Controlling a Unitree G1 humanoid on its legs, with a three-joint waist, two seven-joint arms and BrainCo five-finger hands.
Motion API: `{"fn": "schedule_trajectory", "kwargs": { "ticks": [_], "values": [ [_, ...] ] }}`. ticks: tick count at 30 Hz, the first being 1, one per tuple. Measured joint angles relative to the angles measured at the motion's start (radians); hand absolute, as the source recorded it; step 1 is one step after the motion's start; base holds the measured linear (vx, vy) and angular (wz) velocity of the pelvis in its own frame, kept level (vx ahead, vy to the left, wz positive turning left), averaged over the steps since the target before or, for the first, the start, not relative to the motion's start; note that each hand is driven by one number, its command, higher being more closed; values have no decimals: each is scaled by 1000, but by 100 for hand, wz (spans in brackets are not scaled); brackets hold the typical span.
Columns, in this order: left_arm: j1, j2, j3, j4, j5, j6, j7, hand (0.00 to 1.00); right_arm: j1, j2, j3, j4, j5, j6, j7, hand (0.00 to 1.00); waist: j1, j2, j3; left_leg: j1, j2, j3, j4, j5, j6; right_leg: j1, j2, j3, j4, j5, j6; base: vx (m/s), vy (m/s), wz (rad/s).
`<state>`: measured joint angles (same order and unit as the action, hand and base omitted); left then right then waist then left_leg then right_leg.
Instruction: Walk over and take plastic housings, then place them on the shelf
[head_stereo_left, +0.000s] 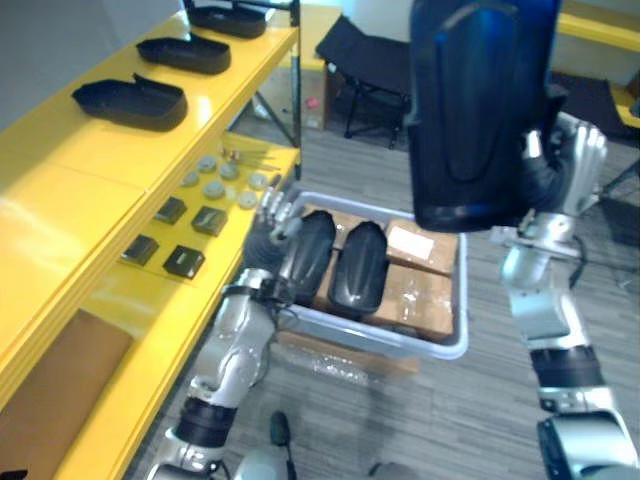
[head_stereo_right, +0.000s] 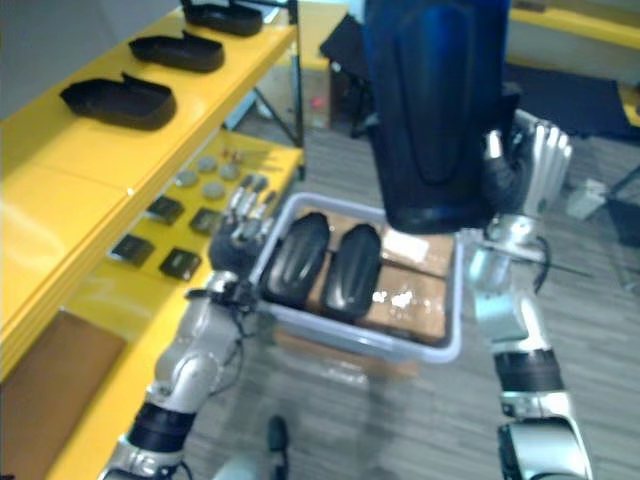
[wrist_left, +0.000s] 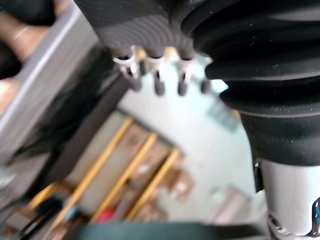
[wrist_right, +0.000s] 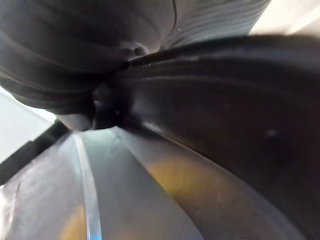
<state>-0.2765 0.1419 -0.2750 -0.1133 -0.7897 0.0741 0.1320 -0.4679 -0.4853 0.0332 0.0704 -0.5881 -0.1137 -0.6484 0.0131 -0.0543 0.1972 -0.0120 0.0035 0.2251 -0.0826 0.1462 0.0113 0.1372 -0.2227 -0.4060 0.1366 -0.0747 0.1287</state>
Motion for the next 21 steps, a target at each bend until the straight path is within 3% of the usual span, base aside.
{"fn": "schedule_trajectory", "kwargs": {
  "ticks": [4,8,16,21],
  "values": [
    [-1,-7,-25,46,-38,23,-32,0,33,17,38,-1,-20,-35,26,100,-6,30,-16,-7,1,0,-7,-2,-2,-6,3,0,-7,-8,-4,-144,37,-4],
    [-1,-11,-57,59,-37,23,-48,0,40,26,78,-1,-26,-39,48,100,-13,55,-21,-12,3,2,-7,0,-4,-14,5,0,-12,-20,-6,-132,36,1],
    [-4,-20,-97,59,-17,15,-59,0,74,76,134,10,-25,-51,65,100,-18,63,-27,-33,0,4,-7,18,-5,-16,12,13,-58,10,-9,-5,24,2],
    [-7,-33,-102,54,15,6,-59,0,76,114,199,60,-25,-59,84,100,-12,64,-27,-39,-1,1,-6,34,13,-16,14,16,-58,27,6,59,-11,2]
  ]
}}
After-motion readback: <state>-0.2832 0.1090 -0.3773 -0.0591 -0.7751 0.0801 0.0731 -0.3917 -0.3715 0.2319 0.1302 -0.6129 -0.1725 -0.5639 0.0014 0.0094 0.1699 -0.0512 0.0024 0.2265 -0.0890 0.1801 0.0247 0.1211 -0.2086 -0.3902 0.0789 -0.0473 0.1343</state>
